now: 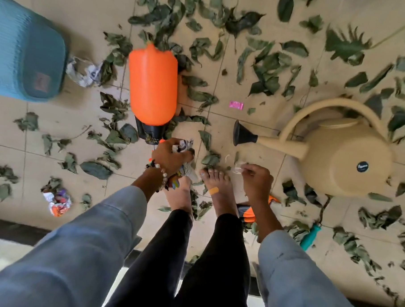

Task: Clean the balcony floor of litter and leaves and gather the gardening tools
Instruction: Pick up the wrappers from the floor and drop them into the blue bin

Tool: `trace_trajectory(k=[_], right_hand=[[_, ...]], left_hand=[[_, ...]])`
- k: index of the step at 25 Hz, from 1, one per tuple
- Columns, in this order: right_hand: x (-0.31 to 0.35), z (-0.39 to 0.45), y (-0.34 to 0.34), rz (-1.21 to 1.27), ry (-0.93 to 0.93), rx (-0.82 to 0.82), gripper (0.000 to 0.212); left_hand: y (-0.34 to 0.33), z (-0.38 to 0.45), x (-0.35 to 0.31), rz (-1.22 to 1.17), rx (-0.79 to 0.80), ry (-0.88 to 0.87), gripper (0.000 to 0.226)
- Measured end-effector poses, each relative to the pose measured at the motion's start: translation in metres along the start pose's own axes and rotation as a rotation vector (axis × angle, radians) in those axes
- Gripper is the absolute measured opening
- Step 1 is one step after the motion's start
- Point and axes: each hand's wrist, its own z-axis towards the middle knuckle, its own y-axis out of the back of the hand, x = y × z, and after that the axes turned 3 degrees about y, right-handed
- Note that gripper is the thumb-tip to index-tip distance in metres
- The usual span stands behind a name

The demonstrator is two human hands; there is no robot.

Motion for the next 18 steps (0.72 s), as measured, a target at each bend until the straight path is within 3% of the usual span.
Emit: trace_trajectory(k=[3,5,7,9,11,13,15,18], right_hand=[[0.072,-0.019,0.041,0.443,-0.003,0.147,0.022],[0.113,-0.028,0.061,0.534,0.071,0.277,0.028],[0.14,-0.028,0.072,0.503,0.143,0.374,0.025],[0.154,-0.015,0.076,0.441,0.186,0.435,0.017],[0.157,0.008,0.074,0.377,0.22,0.437,0.005],[0.151,0.04,0.066,0.279,0.187,0.329,0.007],[0.138,0.081,0.05,-0.022,0.208,0.2,0.014],[0.113,0.134,0.019,-0.438,0.302,0.306,0.028]], left_hand=[[0.013,-0.031,-0.031,0.186,0.16,-0.172,0.065],[0.013,-0.046,-0.052,0.323,0.316,-0.276,0.081],[0.005,-0.054,-0.068,0.402,0.371,-0.308,0.066],[-0.001,-0.051,-0.078,0.398,0.29,-0.284,0.035],[-0.003,-0.039,-0.081,0.27,0.174,-0.215,0.023],[0.0,-0.029,-0.08,0.109,0.077,-0.174,0.019],[0.002,-0.01,-0.073,-0.012,0.008,-0.121,0.02],[0.002,0.025,-0.055,-0.181,-0.08,-0.017,0.036]])
